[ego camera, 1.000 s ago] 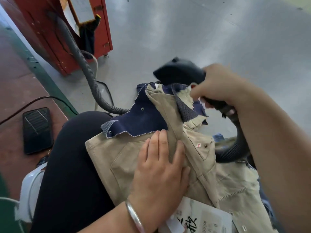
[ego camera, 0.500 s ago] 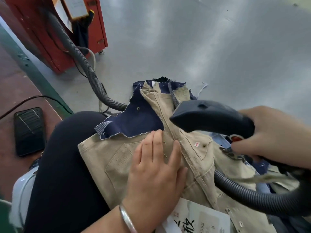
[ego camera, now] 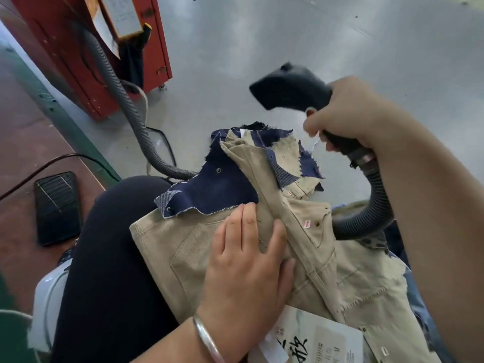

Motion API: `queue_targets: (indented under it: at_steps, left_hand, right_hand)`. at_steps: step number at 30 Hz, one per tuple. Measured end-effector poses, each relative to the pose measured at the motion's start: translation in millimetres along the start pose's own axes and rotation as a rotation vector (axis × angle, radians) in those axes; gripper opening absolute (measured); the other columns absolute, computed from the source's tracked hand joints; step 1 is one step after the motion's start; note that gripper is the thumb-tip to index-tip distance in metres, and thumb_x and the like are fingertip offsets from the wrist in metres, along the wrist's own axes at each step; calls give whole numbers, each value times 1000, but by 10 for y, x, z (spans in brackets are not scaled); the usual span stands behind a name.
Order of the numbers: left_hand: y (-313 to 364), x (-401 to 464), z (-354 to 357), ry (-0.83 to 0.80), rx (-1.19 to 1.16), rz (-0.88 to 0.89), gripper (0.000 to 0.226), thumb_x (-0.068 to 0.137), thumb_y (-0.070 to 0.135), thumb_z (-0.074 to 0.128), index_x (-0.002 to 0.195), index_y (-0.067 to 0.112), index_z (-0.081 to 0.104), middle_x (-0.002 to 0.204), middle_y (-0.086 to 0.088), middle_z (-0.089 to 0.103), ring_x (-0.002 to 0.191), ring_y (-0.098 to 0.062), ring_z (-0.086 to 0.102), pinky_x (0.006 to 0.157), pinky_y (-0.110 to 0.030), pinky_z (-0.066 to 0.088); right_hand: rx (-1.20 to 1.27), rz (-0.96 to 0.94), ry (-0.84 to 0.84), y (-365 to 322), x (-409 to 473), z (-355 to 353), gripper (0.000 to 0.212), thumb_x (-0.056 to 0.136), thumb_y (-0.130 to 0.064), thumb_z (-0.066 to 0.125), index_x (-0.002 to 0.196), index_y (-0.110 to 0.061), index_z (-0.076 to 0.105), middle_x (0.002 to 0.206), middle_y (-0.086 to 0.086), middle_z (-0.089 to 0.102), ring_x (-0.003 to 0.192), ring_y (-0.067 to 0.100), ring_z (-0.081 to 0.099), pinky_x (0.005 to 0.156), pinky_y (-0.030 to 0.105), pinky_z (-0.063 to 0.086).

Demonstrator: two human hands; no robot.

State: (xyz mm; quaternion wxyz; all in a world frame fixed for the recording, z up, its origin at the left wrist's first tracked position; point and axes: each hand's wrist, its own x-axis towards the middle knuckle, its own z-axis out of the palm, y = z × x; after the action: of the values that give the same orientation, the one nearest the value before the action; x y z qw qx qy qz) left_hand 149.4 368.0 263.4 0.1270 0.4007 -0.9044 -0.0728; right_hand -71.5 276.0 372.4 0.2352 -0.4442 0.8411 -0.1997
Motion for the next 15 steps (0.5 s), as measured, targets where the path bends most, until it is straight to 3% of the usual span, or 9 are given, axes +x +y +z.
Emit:
queue_targets:
  at_steps: [6,9,12,15]
  left_hand:
    - [-10,-3,7,-12,-15,-7,48,88,45,45,124,16,59,134,-24,48,122,-40,46,100,-50,39]
    - [-17,-8,9,-7,-30,0,50,88,46,45,126,17,59,135,-23,47,123,-39,45,101,-49,38]
    - [-13,-1,-24,-36,-48,0,49,87,45,46,126,18,59,136,-21,48,125,-38,45,102,-49,38]
    - [51,29,-72,-17,-107,137,39,82,33,50,116,23,65,136,-12,52,127,-33,46,105,-50,36]
  right_hand:
    - [40,-42,11,192,-401,-309,16,71,1,71,75,-9,61,44,6,59,33,15,56,33,24,44]
    - [-17,-82,9,349,-732,-299,13,66,-9,72,65,-12,59,43,6,61,30,12,54,30,22,42]
    - [-75,-72,68,526,-928,-235,13,59,-18,70,70,-18,61,46,3,63,30,10,56,32,19,42]
    - [-77,-35,128,693,-1026,-171,14,61,-19,71,68,-21,60,47,-1,63,31,10,56,34,21,41]
